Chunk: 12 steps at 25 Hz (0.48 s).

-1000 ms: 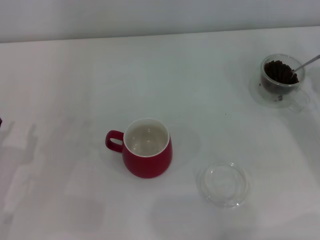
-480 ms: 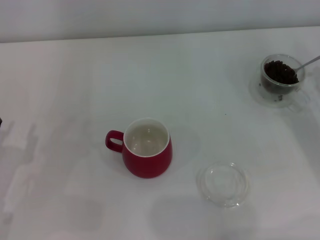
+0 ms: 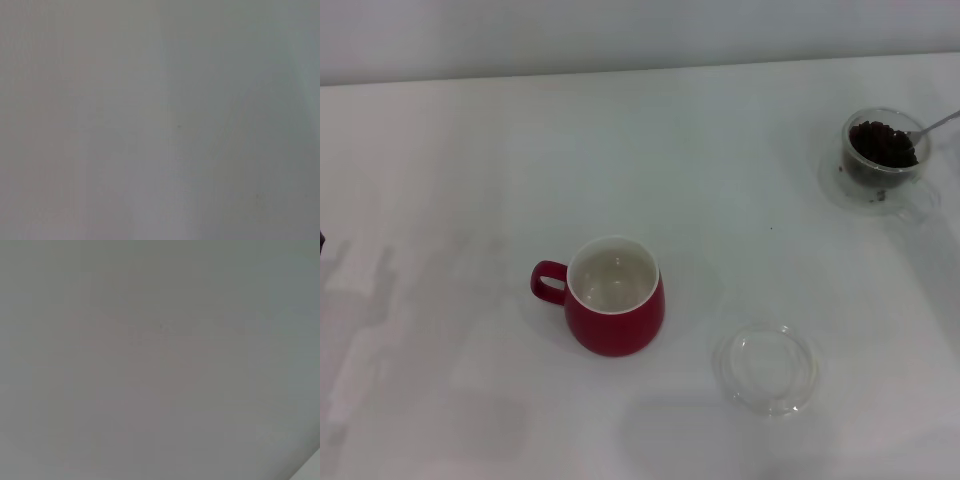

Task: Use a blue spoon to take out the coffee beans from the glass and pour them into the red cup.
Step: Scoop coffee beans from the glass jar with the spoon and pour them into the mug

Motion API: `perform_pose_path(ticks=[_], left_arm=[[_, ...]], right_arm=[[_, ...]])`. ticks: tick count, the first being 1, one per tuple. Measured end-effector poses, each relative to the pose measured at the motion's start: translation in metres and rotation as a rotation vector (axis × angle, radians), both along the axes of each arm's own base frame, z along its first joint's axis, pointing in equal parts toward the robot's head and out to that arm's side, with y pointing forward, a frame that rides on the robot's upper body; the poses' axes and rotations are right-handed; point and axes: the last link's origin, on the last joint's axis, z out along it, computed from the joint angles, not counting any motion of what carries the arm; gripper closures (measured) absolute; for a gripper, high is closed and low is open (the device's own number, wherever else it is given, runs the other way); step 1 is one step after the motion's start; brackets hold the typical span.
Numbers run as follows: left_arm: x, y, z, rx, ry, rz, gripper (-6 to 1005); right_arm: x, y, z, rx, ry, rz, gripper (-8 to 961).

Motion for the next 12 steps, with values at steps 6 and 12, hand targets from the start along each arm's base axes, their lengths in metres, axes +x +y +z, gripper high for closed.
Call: perform_pose_path(ticks=[6, 12], left_arm=[[-0.0007, 0.0008, 0.0005, 0.0, 0.002, 0.004, 493], [-0.002, 0.0028, -0.0005, -0.006, 0.006, 0.016, 493]], right_arm=[[0.0004, 0.0017, -0.0013, -0.005, 0.069, -0.016, 788], [0.0018, 0.0001, -0.0014, -0.004, 0.107, -0.025, 787]])
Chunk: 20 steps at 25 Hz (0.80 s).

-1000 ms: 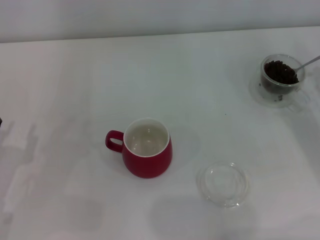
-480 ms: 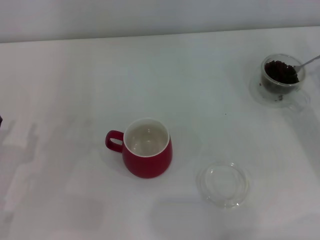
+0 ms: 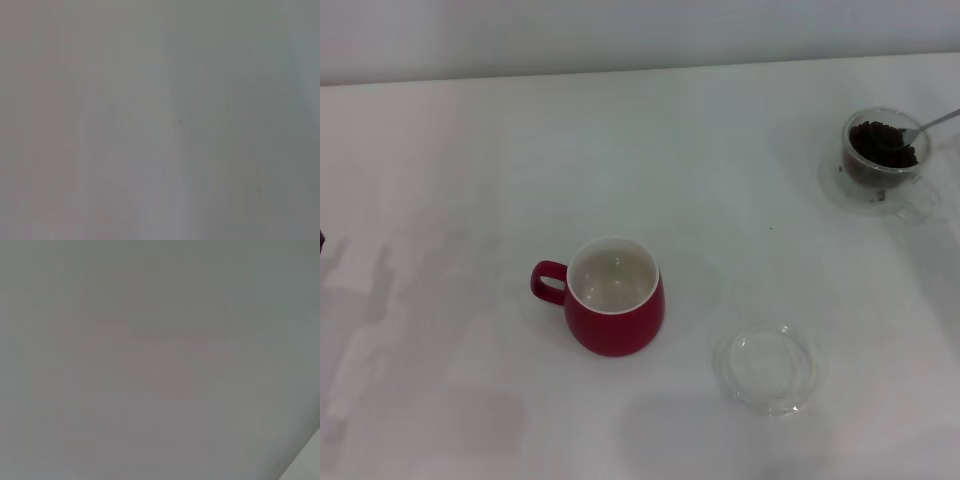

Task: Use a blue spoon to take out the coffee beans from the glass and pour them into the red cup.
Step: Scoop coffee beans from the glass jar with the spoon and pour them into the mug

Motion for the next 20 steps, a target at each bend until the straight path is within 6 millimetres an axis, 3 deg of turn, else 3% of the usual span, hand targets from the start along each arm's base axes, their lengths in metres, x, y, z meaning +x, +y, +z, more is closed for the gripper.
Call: perform_pose_path(ticks=[20], left_arm=[[-0.001, 0.0, 0.0, -0.003, 0.007, 0.004, 492]], right_arm=[[-0.006, -0.013, 0.001, 0.015, 0.129, 0.065, 785]])
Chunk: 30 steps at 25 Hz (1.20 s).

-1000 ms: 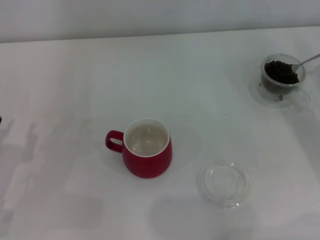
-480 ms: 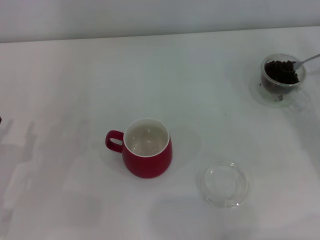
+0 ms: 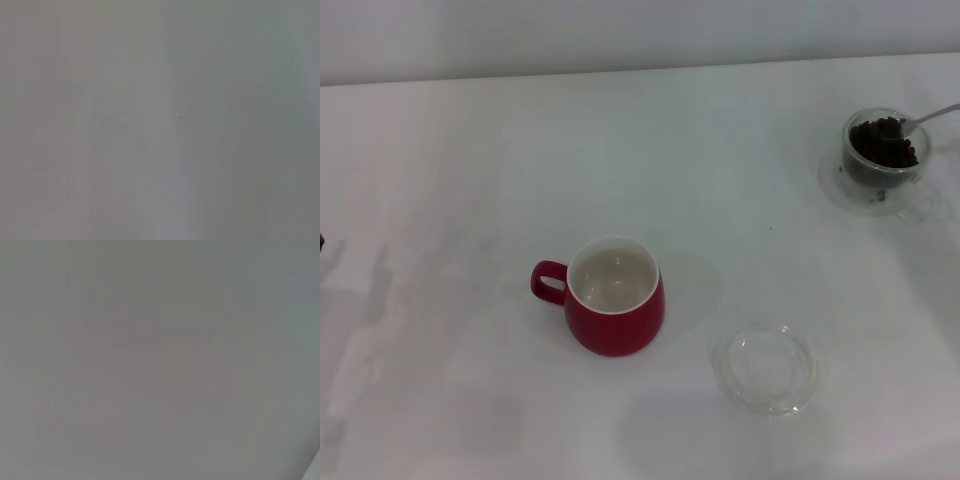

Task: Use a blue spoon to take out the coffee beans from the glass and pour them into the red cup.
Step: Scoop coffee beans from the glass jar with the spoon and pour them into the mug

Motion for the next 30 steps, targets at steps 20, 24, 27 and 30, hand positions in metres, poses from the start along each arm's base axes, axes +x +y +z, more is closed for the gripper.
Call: perform_pose_path(ticks=[20, 24, 27, 30], left_arm=[[0.001, 0.0, -0.002, 0.0, 0.005, -0.004, 492], [0.002, 0.0, -0.002, 0.0, 0.004, -0.005, 491], [0.002, 0.0, -0.002, 0.0, 0.004, -0.005, 492], [0.002, 0.0, -0.002, 0.0, 0.002, -0.005, 492]], right_arm=[[-0.054, -0.005, -0.06, -0.212, 0.055, 0.28, 783], [-0.062, -0.006, -0.066, -0.239, 0.067, 0.325, 782], [-0.067, -0.008, -0.073, -0.268, 0.076, 0.351, 782], [-0.074, -0.009, -0.082, -0.301, 0.085, 0.376, 781]])
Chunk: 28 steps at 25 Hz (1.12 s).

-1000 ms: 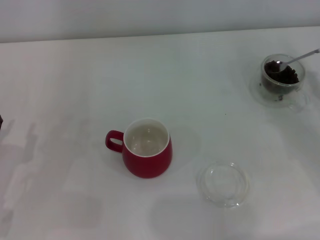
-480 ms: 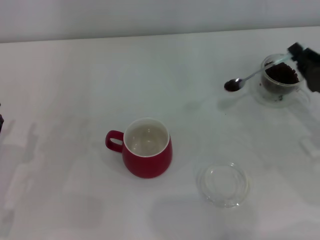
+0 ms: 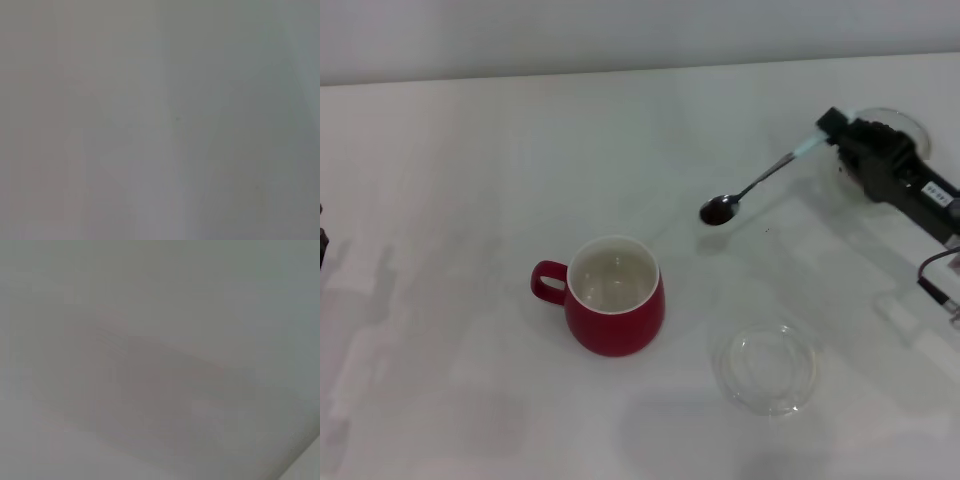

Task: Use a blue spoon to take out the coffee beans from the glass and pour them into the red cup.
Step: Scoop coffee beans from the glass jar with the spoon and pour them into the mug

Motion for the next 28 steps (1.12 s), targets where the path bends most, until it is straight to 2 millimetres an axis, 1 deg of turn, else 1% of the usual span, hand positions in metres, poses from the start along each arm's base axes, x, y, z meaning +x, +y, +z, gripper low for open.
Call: perform_pose_path(ticks=[4, 8, 19, 22, 28], left_arm=[[0.0, 0.0, 0.0, 0.0, 0.0, 0.001, 492], [0.0, -0.001, -0.001, 0.0, -0.002, 0.002, 493], [-0.001, -0.003, -0.001, 0.0, -0.002, 0.007, 492], [-0.001, -0.003, -0.001, 0.0, -0.003, 0.008, 492], [-0.001, -0.003, -0.001, 0.0, -0.003, 0.007, 493]], right_arm=[[-0.011, 0.001, -0.011, -0.037, 0.006, 0.036, 781], [-0.018, 0.003, -0.018, -0.057, 0.008, 0.061, 781], [-0.045, 0.014, -0.04, -0.119, -0.018, 0.147, 779], [-0.048, 0.016, -0.045, -0.133, -0.038, 0.154, 779], [-0.053, 0.019, -0.049, -0.121, -0.093, 0.193, 778]])
